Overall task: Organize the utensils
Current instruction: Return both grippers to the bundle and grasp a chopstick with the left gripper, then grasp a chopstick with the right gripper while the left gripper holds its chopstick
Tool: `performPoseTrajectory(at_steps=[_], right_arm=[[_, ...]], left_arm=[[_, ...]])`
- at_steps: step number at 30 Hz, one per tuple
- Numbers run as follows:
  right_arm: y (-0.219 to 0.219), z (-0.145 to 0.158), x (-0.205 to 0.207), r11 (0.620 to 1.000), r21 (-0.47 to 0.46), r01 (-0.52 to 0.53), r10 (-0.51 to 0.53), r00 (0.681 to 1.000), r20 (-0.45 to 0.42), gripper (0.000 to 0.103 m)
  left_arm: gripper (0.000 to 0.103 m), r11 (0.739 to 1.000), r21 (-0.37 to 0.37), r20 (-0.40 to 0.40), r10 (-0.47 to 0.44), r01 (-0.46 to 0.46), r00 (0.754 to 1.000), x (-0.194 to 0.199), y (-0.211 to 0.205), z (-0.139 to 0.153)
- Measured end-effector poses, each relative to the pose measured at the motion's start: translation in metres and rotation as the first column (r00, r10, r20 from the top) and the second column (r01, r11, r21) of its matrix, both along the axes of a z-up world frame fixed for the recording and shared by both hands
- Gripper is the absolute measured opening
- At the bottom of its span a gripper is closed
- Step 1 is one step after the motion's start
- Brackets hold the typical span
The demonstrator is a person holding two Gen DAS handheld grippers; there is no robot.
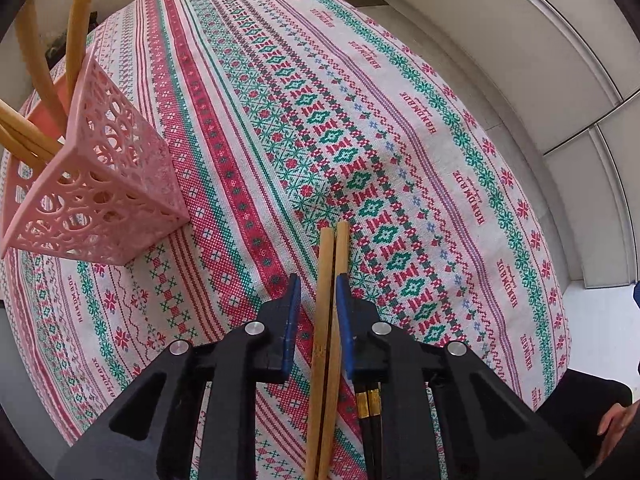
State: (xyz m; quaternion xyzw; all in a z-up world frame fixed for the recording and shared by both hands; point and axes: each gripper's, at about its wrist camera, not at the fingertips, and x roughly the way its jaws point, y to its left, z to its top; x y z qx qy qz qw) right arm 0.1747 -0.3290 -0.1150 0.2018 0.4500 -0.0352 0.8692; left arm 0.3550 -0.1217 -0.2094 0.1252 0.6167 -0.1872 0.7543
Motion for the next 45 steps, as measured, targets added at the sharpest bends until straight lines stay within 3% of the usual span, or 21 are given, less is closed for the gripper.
performPoseTrajectory(at_steps=[6,9,11,13,19,21,23,25,28,30,32,39,40,41,45], right_arm=[[0.010,-0.002,0.009,1.000,-0.018,0.003,-0.003,1.000,-0.012,0.096],[0.016,-0.002,0.013,1.000,-0.007,-0.001,0.001,1.000,-0.017,0.096],[0.020,-0.003,0.015,1.000,-0.002,-0.002,0.002,1.000,-0.022,0.096],[0.022,-0.005,0.017,1.000,0.000,-0.001,0.001,1.000,-0.027,0.096],[0.032,-0.010,0.030,1.000,0.010,0.004,-0.003,0.997,-0.072,0.096],[0.039,-0.013,0.043,1.000,-0.017,0.010,-0.011,0.995,-0.098,0.096],[0.042,-0.019,0.058,0.999,0.046,0.016,-0.010,0.991,-0.133,0.093],[0.049,-0.027,0.074,0.995,0.099,0.015,0.003,0.983,-0.184,0.073],[0.074,-0.046,0.105,0.992,0.125,-0.023,0.059,0.955,-0.291,0.051],[0.095,-0.062,0.124,0.988,0.145,-0.043,0.094,0.927,-0.364,0.043],[0.115,-0.070,0.137,0.991,0.119,-0.058,0.101,0.913,-0.395,0.038],[0.158,-0.094,0.161,0.998,0.008,-0.070,0.065,0.879,-0.472,0.038],[0.162,-0.089,0.162,0.997,-0.030,-0.068,0.048,0.896,-0.442,0.023],[0.166,-0.091,0.164,0.996,-0.039,-0.077,0.052,0.892,-0.450,0.009],[0.166,-0.089,0.161,0.999,0.034,-0.022,0.034,0.923,-0.382,0.008]], left_arm=[[0.007,0.999,-0.039,0.006,-0.021,0.021,1.000,0.004,-0.001,-0.004],[0.007,0.993,-0.114,-0.035,0.020,-0.024,0.999,0.009,0.012,-0.005],[0.009,0.996,-0.077,-0.041,0.031,-0.034,0.999,0.013,0.021,-0.013],[0.009,0.995,-0.092,-0.028,0.020,-0.022,0.999,0.012,0.024,-0.012],[0.007,0.999,0.023,0.103,-0.050,0.048,0.993,-0.013,0.003,-0.005],[0.006,1.000,0.015,0.143,-0.025,0.023,0.989,-0.022,0.002,-0.002],[0.006,1.000,0.015,0.207,-0.009,0.006,0.978,-0.040,0.010,0.016],[0.006,1.000,0.019,0.279,-0.024,0.019,0.960,-0.060,0.023,0.041],[0.006,0.998,-0.058,0.348,0.028,-0.008,0.937,-0.083,0.054,0.080],[0.006,0.994,-0.103,0.377,0.083,-0.047,0.923,-0.094,0.078,0.096],[0.006,0.988,-0.133,0.393,0.122,-0.075,0.911,-0.094,0.089,0.109],[0.006,0.972,-0.210,0.437,0.189,-0.105,0.880,-0.093,0.129,0.138],[0.006,0.970,-0.216,0.442,0.196,-0.108,0.876,-0.094,0.132,0.141],[0.006,0.970,-0.216,0.445,0.199,-0.111,0.873,-0.096,0.134,0.143],[0.006,0.965,-0.231,0.447,0.221,-0.128,0.867,-0.094,0.142,0.140]])
